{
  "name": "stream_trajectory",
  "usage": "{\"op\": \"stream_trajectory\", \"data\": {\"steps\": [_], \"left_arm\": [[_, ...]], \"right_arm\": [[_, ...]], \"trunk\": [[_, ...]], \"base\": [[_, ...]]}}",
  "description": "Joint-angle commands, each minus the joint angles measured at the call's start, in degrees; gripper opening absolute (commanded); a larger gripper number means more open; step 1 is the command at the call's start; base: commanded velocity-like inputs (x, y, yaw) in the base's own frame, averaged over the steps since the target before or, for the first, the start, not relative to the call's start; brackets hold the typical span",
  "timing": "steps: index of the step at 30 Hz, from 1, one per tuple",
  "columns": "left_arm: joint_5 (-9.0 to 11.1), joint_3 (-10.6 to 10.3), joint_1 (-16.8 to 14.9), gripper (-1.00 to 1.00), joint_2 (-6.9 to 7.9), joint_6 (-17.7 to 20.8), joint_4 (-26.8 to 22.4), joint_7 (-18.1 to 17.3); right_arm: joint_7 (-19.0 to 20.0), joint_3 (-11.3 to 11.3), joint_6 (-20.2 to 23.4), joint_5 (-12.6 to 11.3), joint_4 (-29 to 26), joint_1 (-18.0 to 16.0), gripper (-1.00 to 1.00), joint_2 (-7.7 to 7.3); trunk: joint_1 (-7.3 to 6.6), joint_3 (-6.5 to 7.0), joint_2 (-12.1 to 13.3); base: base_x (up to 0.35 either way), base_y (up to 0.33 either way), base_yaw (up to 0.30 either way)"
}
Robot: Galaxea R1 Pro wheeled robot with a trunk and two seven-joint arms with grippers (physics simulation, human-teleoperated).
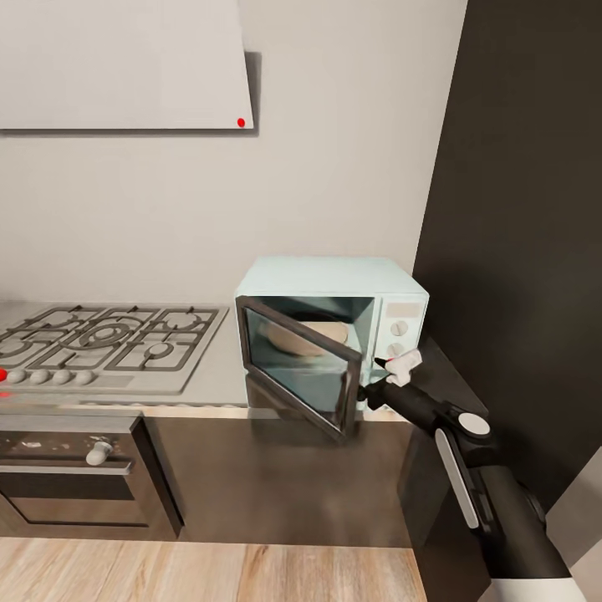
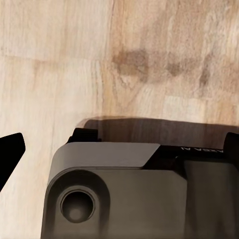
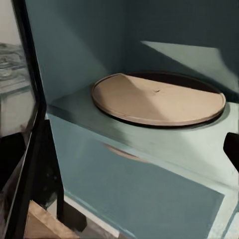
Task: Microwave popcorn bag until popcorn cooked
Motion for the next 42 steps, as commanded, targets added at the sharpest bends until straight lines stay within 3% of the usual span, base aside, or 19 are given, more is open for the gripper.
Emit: {"op": "stream_trajectory", "data": {"steps": [1,23,28,42], "left_arm": [[0.1,0.4,-0.1,1.00,-0.03,-0.2,0.0,0.0],[0.1,0.4,-0.1,1.00,-0.12,-0.2,0.0,0.0],[0.1,0.4,-0.1,1.00,-0.12,-0.2,0.0,0.0],[0.1,0.4,-0.1,1.00,-0.12,-0.2,0.0,0.0]], "right_arm": [[0.5,0.0,0.4,0.0,-0.1,0.0,1.00,-0.01],[0.3,0.9,3.7,-0.5,-1.1,1.2,1.00,0.94],[0.3,1.0,5.1,-0.3,-1.7,1.3,1.00,2.27],[0.3,0.5,5.2,-0.3,-1.8,1.4,1.00,2.40]], "trunk": [[0.00,-0.06,0.0],[0.00,-0.06,0.0],[0.00,-0.06,0.0],[0.00,-0.06,0.0]], "base": [[0.000,0.000,0.000],[-0.038,0.029,0.000],[0.000,0.000,0.182],[-0.120,0.032,0.087]]}}
